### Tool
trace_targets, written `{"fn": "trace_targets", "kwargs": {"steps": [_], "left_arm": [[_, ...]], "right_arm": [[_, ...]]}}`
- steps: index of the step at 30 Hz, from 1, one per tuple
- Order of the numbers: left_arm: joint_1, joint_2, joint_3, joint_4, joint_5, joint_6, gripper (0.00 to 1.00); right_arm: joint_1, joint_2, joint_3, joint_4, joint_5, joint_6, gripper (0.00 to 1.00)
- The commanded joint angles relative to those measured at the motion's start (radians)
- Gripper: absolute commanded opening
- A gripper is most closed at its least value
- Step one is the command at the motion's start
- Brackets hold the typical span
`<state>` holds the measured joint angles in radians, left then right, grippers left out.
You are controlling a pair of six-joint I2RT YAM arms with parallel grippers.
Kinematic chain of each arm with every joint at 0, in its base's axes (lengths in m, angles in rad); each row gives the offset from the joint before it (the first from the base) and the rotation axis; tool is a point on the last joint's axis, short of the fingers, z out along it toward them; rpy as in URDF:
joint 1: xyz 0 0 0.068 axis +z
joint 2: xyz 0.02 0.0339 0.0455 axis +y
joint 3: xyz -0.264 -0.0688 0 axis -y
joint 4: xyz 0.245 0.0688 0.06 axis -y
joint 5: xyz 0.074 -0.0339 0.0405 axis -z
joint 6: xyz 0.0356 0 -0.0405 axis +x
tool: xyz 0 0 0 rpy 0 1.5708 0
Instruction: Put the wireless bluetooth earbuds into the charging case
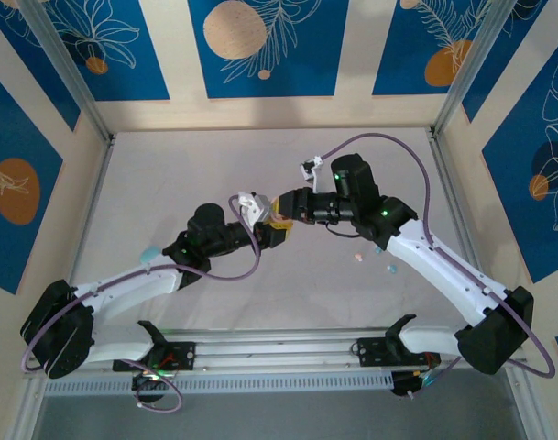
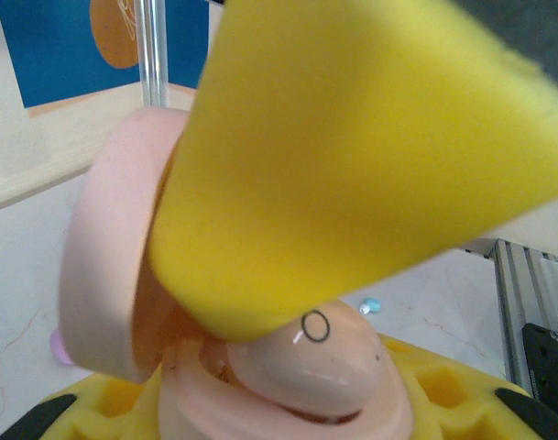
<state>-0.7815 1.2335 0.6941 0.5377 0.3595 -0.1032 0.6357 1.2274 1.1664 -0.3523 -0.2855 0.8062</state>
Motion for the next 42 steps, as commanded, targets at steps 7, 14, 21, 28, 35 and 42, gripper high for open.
{"fn": "trace_targets", "kwargs": {"steps": [7, 14, 21, 28, 35, 42], "left_arm": [[-0.013, -0.037, 0.003, 0.093, 0.008, -0.004, 0.27], [-0.012, -0.043, 0.000, 0.087, 0.002, 0.000, 0.27], [-0.012, -0.040, 0.006, 0.083, 0.015, -0.001, 0.27], [-0.013, -0.063, -0.008, 0.071, -0.015, 0.008, 0.27], [-0.012, -0.089, -0.028, 0.055, -0.060, 0.011, 0.26], [-0.013, -0.124, -0.049, 0.059, -0.083, 0.010, 0.26]], "right_arm": [[0.005, -0.025, 0.034, -0.104, 0.049, -0.027, 0.31], [0.004, -0.051, 0.050, -0.132, 0.048, -0.046, 0.39], [0.004, -0.042, 0.052, -0.134, 0.034, -0.045, 0.40], [-0.001, -0.117, 0.057, -0.128, 0.005, -0.122, 0.40], [-0.060, -0.351, -0.046, -0.143, 0.235, -0.173, 0.44], [-0.444, -0.374, -0.262, -0.311, 0.216, -0.033, 0.46]]}}
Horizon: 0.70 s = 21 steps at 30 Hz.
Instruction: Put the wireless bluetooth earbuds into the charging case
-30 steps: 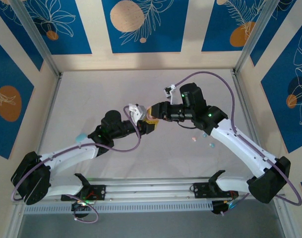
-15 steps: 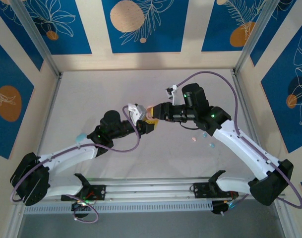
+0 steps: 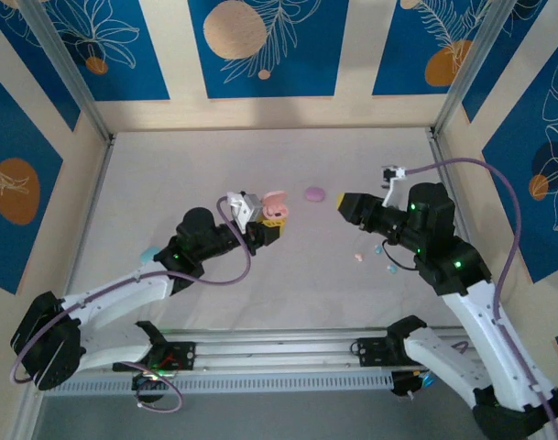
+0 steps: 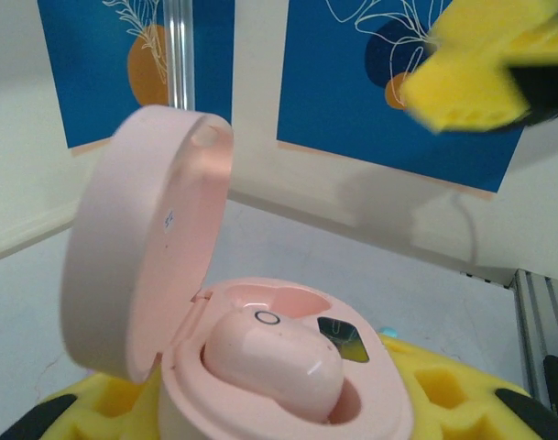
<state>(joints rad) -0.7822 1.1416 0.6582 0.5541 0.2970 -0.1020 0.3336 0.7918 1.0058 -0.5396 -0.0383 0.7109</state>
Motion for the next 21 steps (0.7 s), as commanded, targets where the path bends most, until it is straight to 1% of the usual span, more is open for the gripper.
{"fn": "trace_targets", "kwargs": {"steps": [1, 2, 3, 5, 6, 9, 12, 15, 21], "left_arm": [[-0.012, -0.036, -0.014, 0.040, -0.020, 0.007, 0.26], [-0.012, -0.041, -0.013, 0.034, -0.019, 0.008, 0.26], [-0.012, -0.047, -0.013, 0.030, -0.019, 0.008, 0.26], [-0.012, -0.057, -0.015, 0.025, -0.020, 0.008, 0.26], [-0.011, -0.059, -0.017, 0.025, -0.021, 0.007, 0.26], [-0.012, -0.062, -0.014, 0.018, -0.017, 0.008, 0.26], [-0.012, -0.059, -0.013, 0.017, -0.013, 0.006, 0.26], [-0.012, -0.061, -0.011, 0.013, -0.012, 0.005, 0.26], [-0.012, -0.056, -0.005, 0.007, -0.009, 0.009, 0.26]], "right_arm": [[-0.208, 0.089, -0.130, -0.132, -0.099, 0.069, 0.46], [-0.270, 0.128, -0.160, -0.140, -0.161, 0.068, 0.46], [-0.311, 0.173, -0.185, -0.147, -0.192, 0.058, 0.46], [-0.344, 0.267, -0.209, -0.156, -0.208, -0.003, 0.46], [-0.346, 0.318, -0.212, -0.168, -0.187, -0.022, 0.46], [-0.345, 0.455, -0.207, -0.149, -0.186, -0.057, 0.46], [-0.336, 0.551, -0.208, -0.124, -0.144, -0.060, 0.46], [-0.323, 0.618, -0.201, -0.111, -0.080, -0.073, 0.47], [-0.299, 0.731, -0.154, -0.101, -0.025, -0.106, 0.49]]}}
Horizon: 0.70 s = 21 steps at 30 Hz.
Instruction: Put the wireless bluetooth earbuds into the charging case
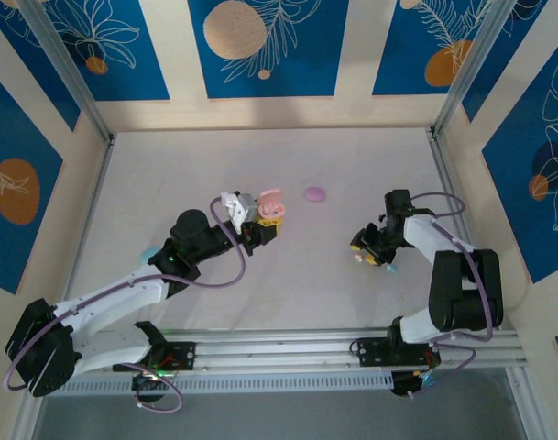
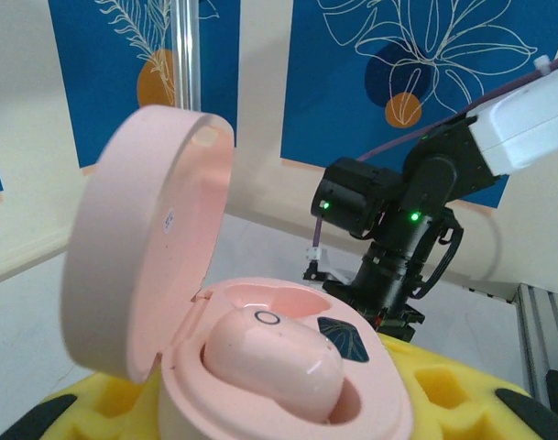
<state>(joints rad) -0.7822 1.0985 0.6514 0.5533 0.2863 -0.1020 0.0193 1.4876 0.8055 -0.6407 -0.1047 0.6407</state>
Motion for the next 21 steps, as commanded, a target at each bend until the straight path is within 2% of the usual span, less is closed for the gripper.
{"fn": "trace_targets", "kwargs": {"steps": [1, 11, 21], "left_arm": [[-0.012, -0.012, 0.002, 0.006, 0.002, 0.008, 0.26], [-0.012, -0.029, -0.012, 0.002, -0.004, 0.010, 0.26], [-0.011, -0.026, -0.017, 0.013, -0.006, 0.012, 0.27]], "right_arm": [[0.022, 0.049, 0.056, -0.003, 0.048, -0.040, 0.50], [0.048, 0.129, 0.094, -0.028, 0.078, -0.046, 0.50], [0.074, 0.039, 0.024, -0.010, -0.022, 0.038, 0.50]]}}
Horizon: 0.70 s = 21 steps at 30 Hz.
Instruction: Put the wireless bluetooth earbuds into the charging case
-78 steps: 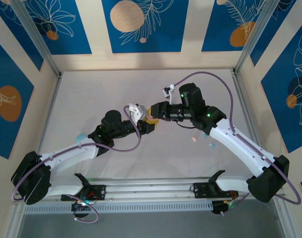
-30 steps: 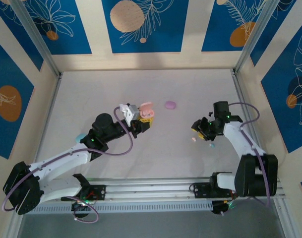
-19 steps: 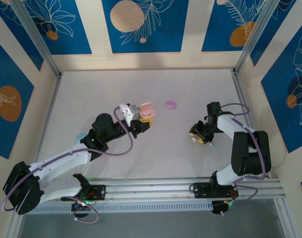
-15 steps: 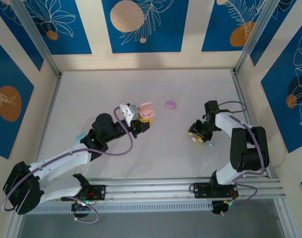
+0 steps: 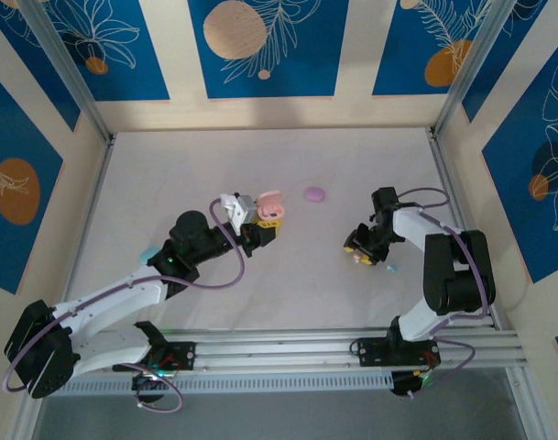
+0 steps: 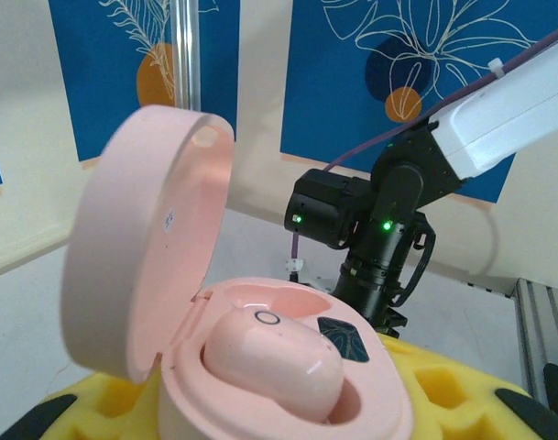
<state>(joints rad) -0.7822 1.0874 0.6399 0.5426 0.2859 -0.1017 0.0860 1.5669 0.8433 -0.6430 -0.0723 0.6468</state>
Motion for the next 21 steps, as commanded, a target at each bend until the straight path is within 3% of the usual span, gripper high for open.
{"fn": "trace_targets", "kwargs": {"steps": [1, 7, 10, 15, 21], "left_arm": [[-0.012, -0.014, -0.006, 0.023, -0.004, 0.011, 0.27], [-0.012, -0.010, 0.000, 0.027, 0.001, 0.005, 0.27], [-0.011, -0.012, 0.001, 0.026, 0.001, 0.002, 0.27], [-0.011, -0.015, 0.006, 0.015, 0.002, 0.002, 0.27], [-0.012, -0.020, 0.010, 0.003, 0.001, 0.003, 0.27]], "right_arm": [[0.009, -0.042, -0.014, -0.006, -0.068, 0.031, 0.49], [0.023, -0.047, -0.003, -0.005, -0.119, 0.034, 0.49], [0.026, -0.066, 0.002, -0.026, -0.070, 0.039, 0.48], [-0.009, -0.090, 0.002, -0.030, -0.030, 0.011, 0.47], [-0.041, -0.051, 0.011, -0.011, -0.078, -0.030, 0.46]]}}
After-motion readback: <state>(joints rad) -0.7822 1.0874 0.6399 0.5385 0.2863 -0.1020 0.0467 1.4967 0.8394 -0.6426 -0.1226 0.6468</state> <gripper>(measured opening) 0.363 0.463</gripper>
